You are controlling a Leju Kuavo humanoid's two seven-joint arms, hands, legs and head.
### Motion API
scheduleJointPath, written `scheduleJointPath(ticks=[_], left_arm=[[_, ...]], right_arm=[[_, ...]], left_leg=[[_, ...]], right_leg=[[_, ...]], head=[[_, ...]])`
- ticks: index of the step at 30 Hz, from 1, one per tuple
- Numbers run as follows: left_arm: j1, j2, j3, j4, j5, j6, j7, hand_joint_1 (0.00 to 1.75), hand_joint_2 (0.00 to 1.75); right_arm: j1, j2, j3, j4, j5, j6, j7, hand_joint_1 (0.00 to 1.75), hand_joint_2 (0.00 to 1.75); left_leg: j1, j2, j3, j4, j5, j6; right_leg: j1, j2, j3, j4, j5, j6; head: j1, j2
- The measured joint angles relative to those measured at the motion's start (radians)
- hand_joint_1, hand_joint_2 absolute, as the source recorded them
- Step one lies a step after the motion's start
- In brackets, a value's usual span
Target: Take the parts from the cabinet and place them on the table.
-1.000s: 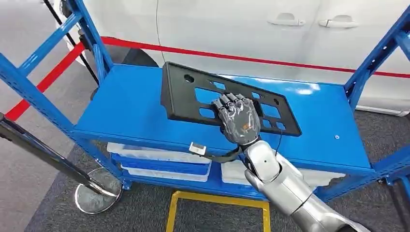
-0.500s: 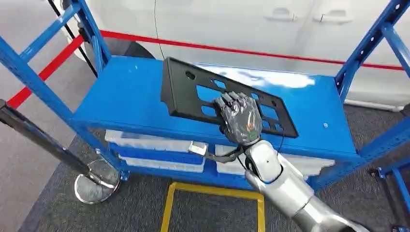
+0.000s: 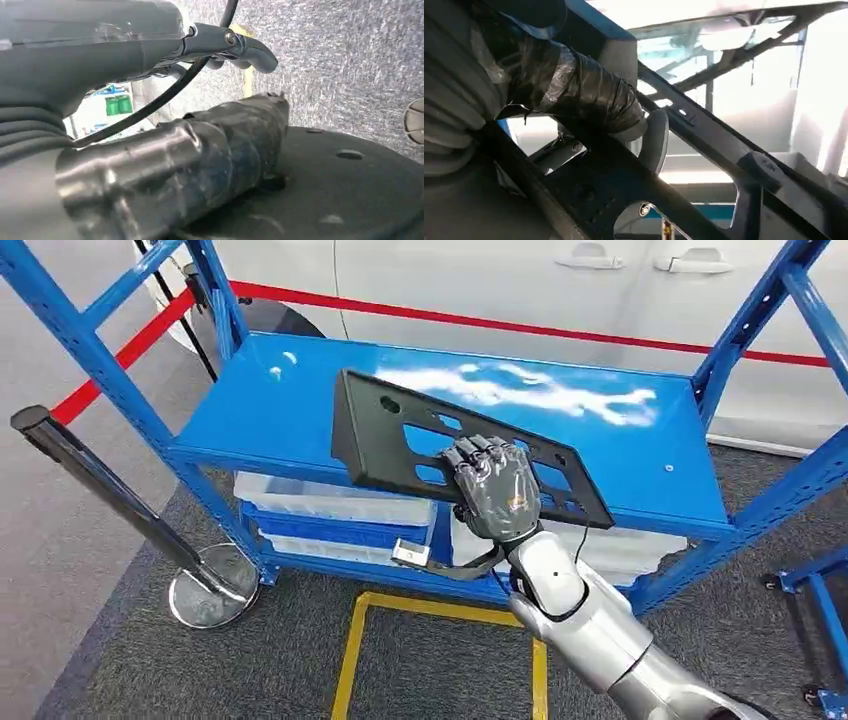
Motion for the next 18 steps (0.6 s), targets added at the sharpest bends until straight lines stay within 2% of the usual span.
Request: scheduleJointPath(ticks=[1,2,3,4,5,6,7,8,9,10,11,12,13,14,17,18], left_arm=[[0.001,0.0,0.0,0.0,0.0,0.0,0.0,0.0,1.75],[0.002,0.0,0.0,0.0,0.001,0.0,0.0,0.0,1.75],[0.003,0.002,0.0,0.001,0.001,0.0,0.0,0.0,1.75],[0.003,0.001,0.0,0.001,0.002,0.0,0.001,0.0,1.75],[0.003,0.002,0.0,0.001,0.003,0.0,0.001,0.0,1.75],[0.002,0.003,0.0,0.001,0.006,0.001,0.001,0.0,1.75],[0.002,0.003,0.0,0.001,0.007,0.001,0.001,0.0,1.75],[0.003,0.003,0.0,0.001,0.008,0.001,0.0,0.0,1.75],[0.002,0.004,0.0,0.001,0.01,0.002,0.0,0.0,1.75],[0.002,0.004,0.0,0.001,0.01,0.003,0.0,0.0,1.75],[0.005,0.004,0.0,0.001,0.01,0.003,0.001,0.0,1.75],[0.006,0.004,0.0,0.001,0.01,0.003,0.001,0.0,1.75],[0.007,0.004,0.0,0.001,0.011,0.003,0.001,0.0,1.75],[0.007,0.006,0.0,0.001,0.011,0.003,0.001,0.0,1.75],[0.011,0.003,0.0,0.001,0.013,0.003,-0.001,0.0,1.75],[0.012,0.002,0.0,0.001,0.013,0.003,-0.001,0.0,1.75]], right_arm=[[0.0,0.0,0.001,-0.001,0.0,0.0,0.0,1.75,1.75],[-0.001,0.0,0.002,-0.001,0.0,0.0,0.0,1.75,1.75],[-0.003,0.0,0.002,-0.001,0.0,0.0,0.0,1.75,1.75],[-0.003,0.0,0.002,-0.002,0.0,0.001,0.0,1.75,1.75],[-0.004,0.0,0.003,-0.003,-0.001,0.002,0.0,1.75,1.75],[-0.004,0.0,0.003,-0.003,-0.004,0.002,-0.001,1.75,1.75],[-0.003,0.0,0.003,-0.003,-0.008,0.002,-0.002,1.75,1.75],[-0.003,0.0,0.003,-0.003,-0.014,0.002,-0.004,1.75,1.75],[-0.002,0.0,0.003,-0.003,-0.021,0.0,-0.01,1.75,1.75],[-0.002,0.0,0.004,-0.005,-0.033,-0.003,-0.018,1.75,1.75],[-0.001,0.0,0.004,-0.01,-0.047,-0.005,-0.026,1.75,1.75],[-0.001,0.0,0.004,-0.018,-0.061,-0.01,-0.037,1.75,1.75],[-0.001,0.0,0.004,-0.028,-0.071,-0.014,-0.047,1.75,1.75],[-0.001,-0.001,0.004,-0.037,-0.076,-0.02,-0.052,1.75,1.75],[0.001,-0.002,0.006,-0.054,-0.081,-0.023,-0.062,1.75,1.75],[0.002,-0.002,0.007,-0.056,-0.082,-0.023,-0.063,1.75,1.75]], left_leg=[[0.002,-0.012,-0.003,-0.005,0.012,-0.005],[0.0,-0.022,-0.008,-0.009,0.021,-0.013],[0.004,-0.016,-0.017,0.001,0.009,-0.015],[0.001,0.006,-0.03,0.031,-0.043,-0.02],[0.002,0.016,-0.046,0.091,-0.107,-0.026],[0.002,0.021,-0.062,0.163,-0.161,-0.03],[0.002,0.024,-0.075,0.238,-0.199,-0.034],[0.002,0.025,-0.077,0.289,-0.206,-0.036],[0.002,0.026,-0.061,0.299,-0.184,-0.036],[0.002,0.029,-0.03,0.273,-0.149,-0.034],[0.002,0.036,0.021,0.21,-0.115,-0.031],[0.002,0.06,0.09,0.116,-0.103,-0.026],[-0.001,0.096,0.148,0.036,-0.125,-0.021],[-0.011,0.102,0.185,-0.034,-0.144,-0.012],[-0.016,0.076,0.159,-0.042,-0.122,0.013],[-0.011,0.069,0.155,-0.053,-0.108,0.02]], right_leg=[[0.006,-0.008,-0.003,0.005,0.005,-0.007],[0.004,-0.02,-0.006,0.002,0.013,-0.017],[-0.004,-0.039,-0.015,-0.003,0.028,-0.031],[-0.002,-0.045,-0.027,-0.007,0.037,-0.041],[0.0,-0.058,-0.038,-0.007,0.048,-0.047],[0.003,-0.066,-0.05,-0.006,0.057,-0.049],[0.006,-0.077,-0.064,-0.005,0.066,-0.05],[0.009,-0.089,-0.078,-0.004,0.075,-0.05],[0.011,-0.1,-0.092,-0.001,0.084,-0.049],[0.013,-0.11,-0.104,0.001,0.091,-0.049],[0.014,-0.119,-0.116,0.002,0.099,-0.048],[0.016,-0.127,-0.122,0.002,0.107,-0.044],[0.02,-0.133,-0.125,0.003,0.112,-0.041],[0.021,-0.141,-0.128,0.004,0.118,-0.035],[0.017,-0.172,-0.128,-0.011,0.149,-0.02],[0.02,-0.171,-0.131,-0.013,0.15,-0.014]], head=[[-0.002,0.0],[-0.001,0.0],[-0.001,0.0],[-0.005,0.0],[-0.006,0.0],[-0.006,0.0],[-0.007,0.0],[-0.006,0.0],[-0.007,0.0],[-0.006,0.0],[-0.006,0.0],[-0.007,0.0],[-0.007,0.0],[-0.005,0.0],[-0.005,0.0],[-0.005,0.0]])
